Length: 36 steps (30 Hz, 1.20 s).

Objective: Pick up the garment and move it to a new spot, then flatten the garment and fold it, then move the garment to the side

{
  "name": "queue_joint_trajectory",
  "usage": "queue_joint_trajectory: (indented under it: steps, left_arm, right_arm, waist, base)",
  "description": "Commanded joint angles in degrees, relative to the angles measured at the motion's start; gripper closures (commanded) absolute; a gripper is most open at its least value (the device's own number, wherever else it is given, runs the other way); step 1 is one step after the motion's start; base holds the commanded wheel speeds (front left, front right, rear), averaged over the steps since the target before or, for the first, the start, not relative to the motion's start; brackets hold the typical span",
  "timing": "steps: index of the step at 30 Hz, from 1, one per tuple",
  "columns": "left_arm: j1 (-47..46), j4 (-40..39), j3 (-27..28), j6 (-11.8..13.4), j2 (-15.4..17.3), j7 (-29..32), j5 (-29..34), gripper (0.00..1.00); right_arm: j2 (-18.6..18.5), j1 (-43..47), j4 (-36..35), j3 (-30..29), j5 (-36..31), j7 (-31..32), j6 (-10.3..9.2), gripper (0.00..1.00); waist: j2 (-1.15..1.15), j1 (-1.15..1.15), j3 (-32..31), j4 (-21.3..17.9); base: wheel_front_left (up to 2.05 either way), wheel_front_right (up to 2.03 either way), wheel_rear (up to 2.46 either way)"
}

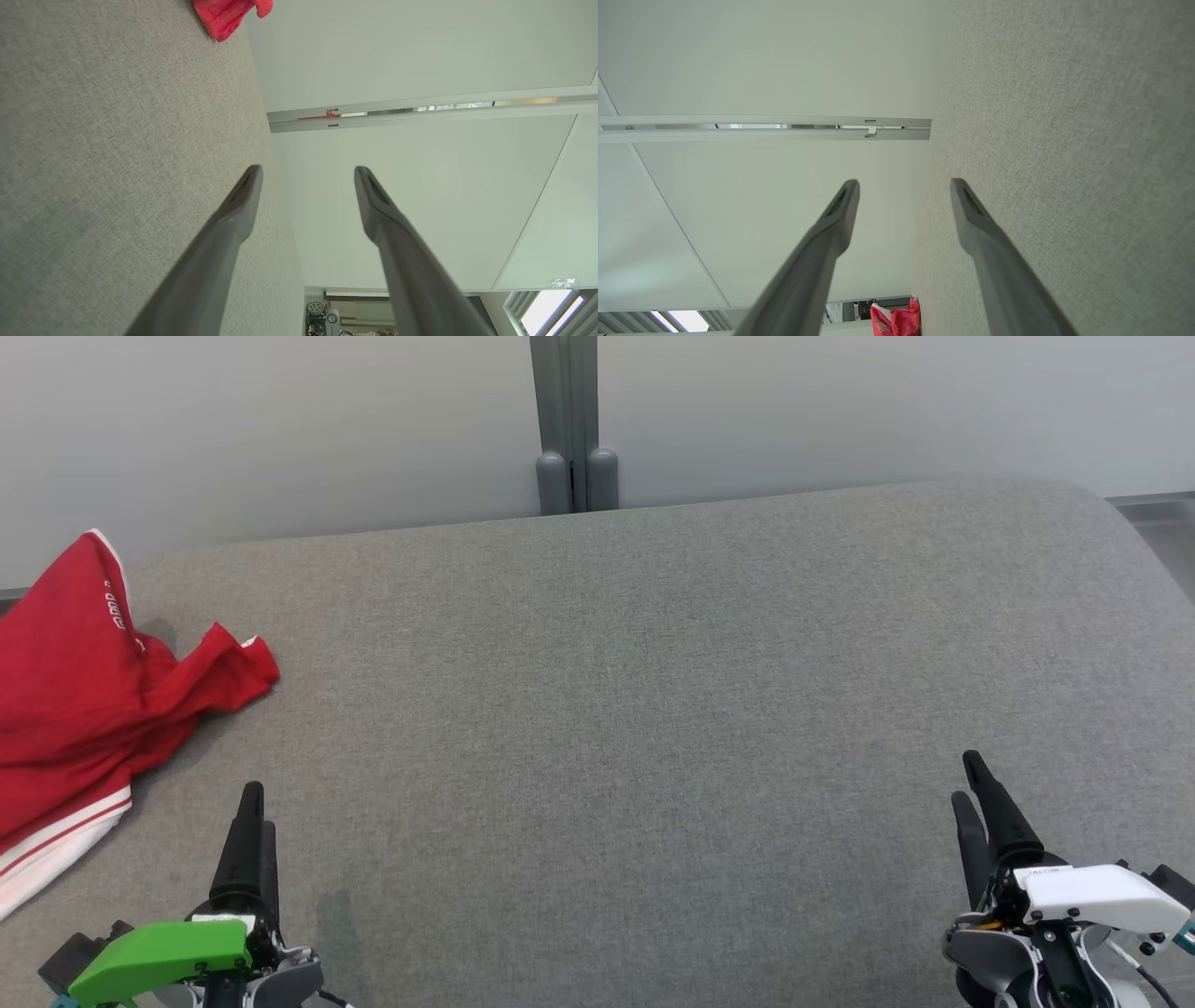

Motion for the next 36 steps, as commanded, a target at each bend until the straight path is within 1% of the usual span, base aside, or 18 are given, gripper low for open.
queue_joint_trajectory:
  steps: [1, 6, 18, 36]
  left_arm:
    - [-1.2, -1.5, -0.2, -0.2, 0.3, -0.7, 1.5, 0.0]
    - [-1.3, -2.2, -0.4, -0.1, 0.3, -2.0, 5.2, 0.0]
    - [-1.6, -4.9, -1.8, 1.6, 0.4, -4.7, 15.0, 0.0]
    - [-1.4, -7.2, -4.6, 4.1, 0.6, -8.2, 34.3, 0.0]
  right_arm:
    - [-0.3, -0.6, -1.7, 0.2, -1.5, -0.7, 0.02, 0.0]
    - [-0.4, -0.4, -2.9, 0.7, -5.2, -2.0, 0.02, 0.0]
    - [-1.2, 0.1, -5.5, 2.1, -15.3, -4.7, 0.02, 0.0]
    - [-1.8, 0.8, -7.8, 3.3, -30.7, -8.3, 0.03, 0.0]
  waist:
    - [0.0, 0.0, 0.0, 0.0]
    - [0.0, 0.0, 0.0, 0.1]
    - [0.0, 0.0, -0.1, 0.4]
    - [0.0, 0.0, -0.1, 0.8]
  base:
    - [0.0, 0.0, 0.0]
    - [0.0, 0.0, 0.0]
    - [0.0, 0.0, 0.0]
    - [0.0, 0.0, 0.0]
